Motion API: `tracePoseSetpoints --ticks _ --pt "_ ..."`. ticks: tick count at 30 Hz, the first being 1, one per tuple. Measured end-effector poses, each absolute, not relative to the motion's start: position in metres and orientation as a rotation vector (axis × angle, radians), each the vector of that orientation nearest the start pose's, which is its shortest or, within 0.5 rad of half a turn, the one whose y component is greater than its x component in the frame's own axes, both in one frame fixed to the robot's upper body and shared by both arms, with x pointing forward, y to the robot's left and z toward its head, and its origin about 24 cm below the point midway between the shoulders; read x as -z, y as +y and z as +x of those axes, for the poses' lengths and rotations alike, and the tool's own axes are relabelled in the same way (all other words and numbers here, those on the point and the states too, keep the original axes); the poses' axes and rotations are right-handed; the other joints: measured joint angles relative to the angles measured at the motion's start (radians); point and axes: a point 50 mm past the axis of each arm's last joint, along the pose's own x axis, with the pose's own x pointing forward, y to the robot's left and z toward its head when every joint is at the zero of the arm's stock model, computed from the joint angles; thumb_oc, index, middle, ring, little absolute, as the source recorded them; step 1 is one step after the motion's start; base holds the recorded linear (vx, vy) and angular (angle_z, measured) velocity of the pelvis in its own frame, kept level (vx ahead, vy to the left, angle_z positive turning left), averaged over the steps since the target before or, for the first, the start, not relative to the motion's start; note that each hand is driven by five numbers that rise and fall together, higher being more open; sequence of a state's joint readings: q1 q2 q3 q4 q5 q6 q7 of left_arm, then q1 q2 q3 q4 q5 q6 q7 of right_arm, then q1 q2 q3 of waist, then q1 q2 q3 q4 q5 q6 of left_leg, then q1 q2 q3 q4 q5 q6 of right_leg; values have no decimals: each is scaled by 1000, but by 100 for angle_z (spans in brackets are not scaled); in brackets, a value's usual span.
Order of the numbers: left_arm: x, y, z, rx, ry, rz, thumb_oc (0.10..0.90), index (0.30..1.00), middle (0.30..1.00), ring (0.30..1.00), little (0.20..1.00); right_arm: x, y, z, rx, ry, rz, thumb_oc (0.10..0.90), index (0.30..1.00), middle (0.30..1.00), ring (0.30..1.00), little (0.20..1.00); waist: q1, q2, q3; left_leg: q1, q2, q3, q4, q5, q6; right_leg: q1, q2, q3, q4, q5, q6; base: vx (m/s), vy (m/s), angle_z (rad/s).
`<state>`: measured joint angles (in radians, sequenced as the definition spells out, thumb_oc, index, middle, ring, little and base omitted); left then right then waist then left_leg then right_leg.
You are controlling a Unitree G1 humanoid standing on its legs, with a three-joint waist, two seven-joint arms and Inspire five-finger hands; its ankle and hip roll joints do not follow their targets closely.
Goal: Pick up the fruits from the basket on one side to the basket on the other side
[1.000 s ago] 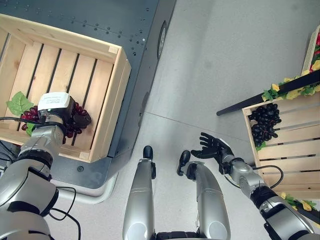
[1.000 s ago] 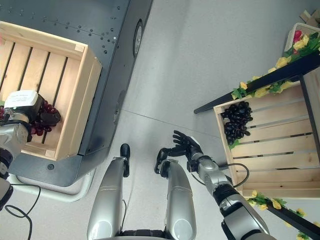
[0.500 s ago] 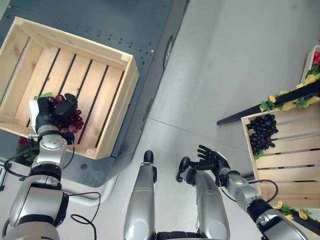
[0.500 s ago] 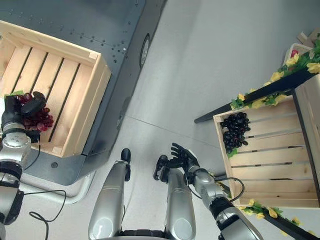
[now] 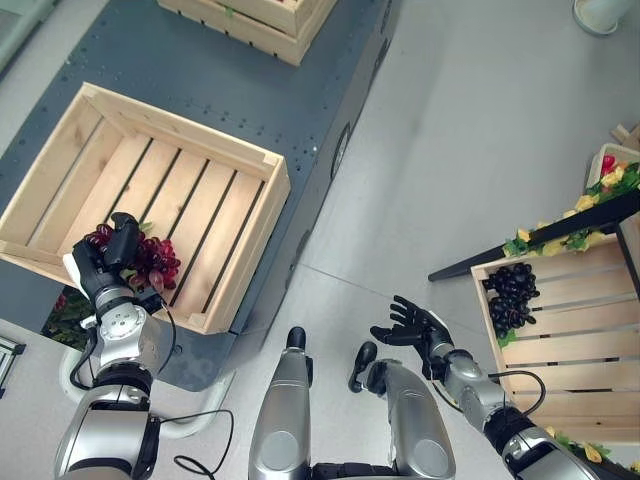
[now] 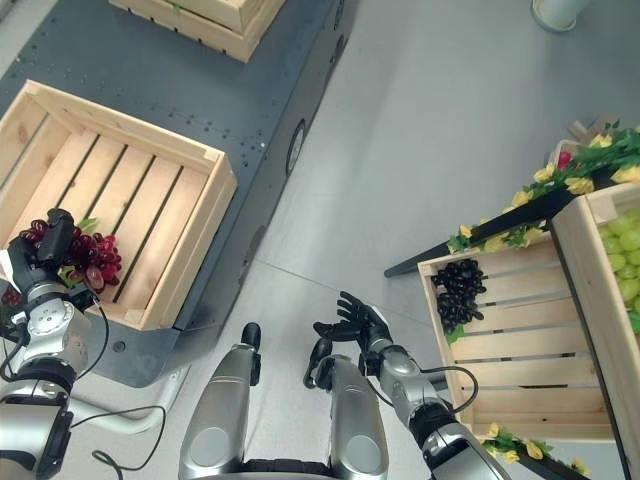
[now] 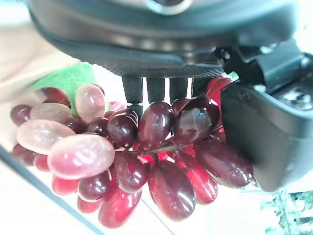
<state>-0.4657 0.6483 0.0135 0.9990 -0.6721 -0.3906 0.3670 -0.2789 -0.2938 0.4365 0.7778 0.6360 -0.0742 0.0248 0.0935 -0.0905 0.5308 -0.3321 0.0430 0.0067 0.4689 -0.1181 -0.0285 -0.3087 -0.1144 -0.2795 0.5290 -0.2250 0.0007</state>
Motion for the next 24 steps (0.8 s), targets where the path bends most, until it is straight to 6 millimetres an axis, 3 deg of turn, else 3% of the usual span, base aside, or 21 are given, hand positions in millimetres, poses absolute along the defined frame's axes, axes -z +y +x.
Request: tracePoseSetpoints --ticks 6,11,15,21,24 --pt "-65 380 273 -915 -70 -90 400 300 300 300 300 75 -163 247 -125 581 136 800 900 900 900 900 8 3 -2 121 -8 11 -101 19 3 106 3 2 -83 12 14 19 -5 -1" --pt "-75 377 276 -894 -121 -102 400 300 300 300 300 73 -159 248 -131 572 149 800 900 900 900 900 9 8 -4 197 -11 23 -170 31 9 177 7 2 -149 26 24 42 -9 -4" --pt "-87 371 282 -846 -176 -85 400 300 300 300 300 68 -157 252 -126 544 177 800 900 900 900 900 7 30 -21 256 -15 25 -232 45 17 236 12 3 -217 49 36 12 -33 -2" --pt "-98 362 288 -773 -223 -42 400 300 300 300 300 71 -161 247 -108 556 186 800 900 900 900 900 3 63 -91 320 -26 24 -319 69 27 304 20 4 -320 85 55 26 -28 0" --pt "-102 357 291 -713 -242 -27 400 300 300 300 300 80 -163 235 -94 591 193 800 900 900 900 900 6 74 -161 359 -32 29 -370 79 37 351 28 16 -394 113 68 31 -23 -4"
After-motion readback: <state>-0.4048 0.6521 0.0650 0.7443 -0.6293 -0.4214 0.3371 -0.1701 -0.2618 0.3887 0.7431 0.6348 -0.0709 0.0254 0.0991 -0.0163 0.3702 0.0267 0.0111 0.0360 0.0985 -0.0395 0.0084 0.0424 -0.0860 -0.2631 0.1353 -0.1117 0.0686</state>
